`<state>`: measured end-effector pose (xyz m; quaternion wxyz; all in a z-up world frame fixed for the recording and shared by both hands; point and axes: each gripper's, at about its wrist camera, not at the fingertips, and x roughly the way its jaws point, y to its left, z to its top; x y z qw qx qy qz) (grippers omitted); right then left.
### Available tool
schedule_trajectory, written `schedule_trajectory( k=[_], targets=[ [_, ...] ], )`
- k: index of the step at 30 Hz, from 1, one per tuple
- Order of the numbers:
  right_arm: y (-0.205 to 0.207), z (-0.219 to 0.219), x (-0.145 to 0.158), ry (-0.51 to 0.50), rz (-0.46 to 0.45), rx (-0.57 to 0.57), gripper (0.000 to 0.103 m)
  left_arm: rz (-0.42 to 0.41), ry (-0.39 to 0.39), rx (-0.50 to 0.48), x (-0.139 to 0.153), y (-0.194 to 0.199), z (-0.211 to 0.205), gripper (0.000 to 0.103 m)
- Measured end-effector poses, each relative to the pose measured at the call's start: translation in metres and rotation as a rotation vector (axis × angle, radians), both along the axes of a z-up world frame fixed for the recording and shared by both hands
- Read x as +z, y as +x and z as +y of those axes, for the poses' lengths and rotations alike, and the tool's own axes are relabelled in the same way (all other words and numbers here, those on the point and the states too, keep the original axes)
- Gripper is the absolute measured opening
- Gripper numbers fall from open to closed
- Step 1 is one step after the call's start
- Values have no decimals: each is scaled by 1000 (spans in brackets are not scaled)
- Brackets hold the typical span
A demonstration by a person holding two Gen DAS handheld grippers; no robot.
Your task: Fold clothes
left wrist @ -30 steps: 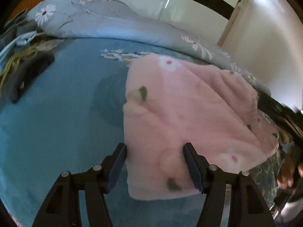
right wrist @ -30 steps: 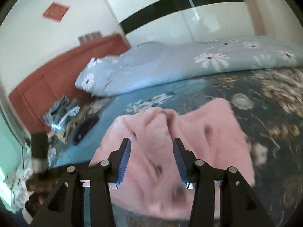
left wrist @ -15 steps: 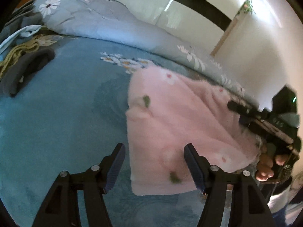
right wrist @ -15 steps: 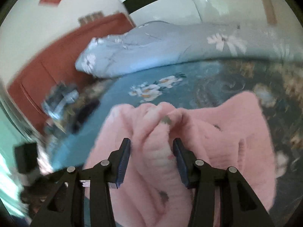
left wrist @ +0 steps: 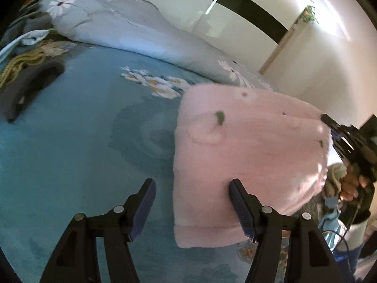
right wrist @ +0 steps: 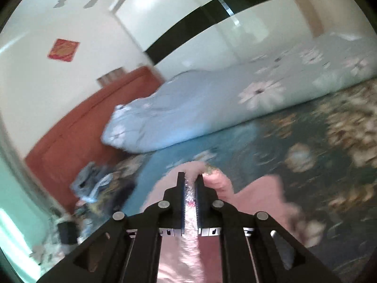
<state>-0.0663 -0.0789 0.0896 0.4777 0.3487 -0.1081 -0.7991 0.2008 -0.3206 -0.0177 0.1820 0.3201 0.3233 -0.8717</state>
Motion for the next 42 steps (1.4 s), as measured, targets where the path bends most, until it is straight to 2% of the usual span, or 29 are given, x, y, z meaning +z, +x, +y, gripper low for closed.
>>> schedule_trajectory(
  k=[5, 9, 12, 15, 16, 18, 19, 22, 28, 31, 36, 38, 42],
  targets=[
    [-20, -1, -47, 112, -86, -61, 7, -31, 28, -3, -12, -5, 4, 69],
    [-37, 0, -86, 137, -194, -79, 7, -60, 39, 6, -19, -6, 3, 71],
    [-36, 6, -87, 94, -211, -63, 9, -64, 43, 8, -21, -6, 3, 71],
    [-25, 18, -71, 51, -194, -39, 11, -64, 43, 11, -22, -6, 4, 71],
    [-19, 21, -66, 52, -179, -31, 17, -64, 42, 12, -22, -6, 5, 71],
    [-3, 26, -62, 84, -149, -11, 37, -60, 49, 15, -25, -4, 5, 71],
    [4, 28, -63, 99, -148, 6, 52, -58, 53, 16, -25, -2, 7, 71],
    [21, 36, -76, 123, -177, 39, 52, -61, 48, 17, -25, -4, 9, 71],
    [29, 40, -108, 83, -315, 74, 53, -70, 47, 24, -27, -5, 11, 71],
    [29, 30, -113, 78, -347, 98, 59, -77, 46, 30, -29, -5, 11, 71],
    [33, 21, -106, 94, -317, 69, 56, -80, 46, 30, -29, -4, 10, 71],
    [38, 22, -98, 80, -278, 71, 40, -82, 44, 28, -29, -6, 10, 71],
    [40, 21, -91, 81, -250, 46, 31, -87, 40, 23, -28, -8, 10, 71]
  ],
)
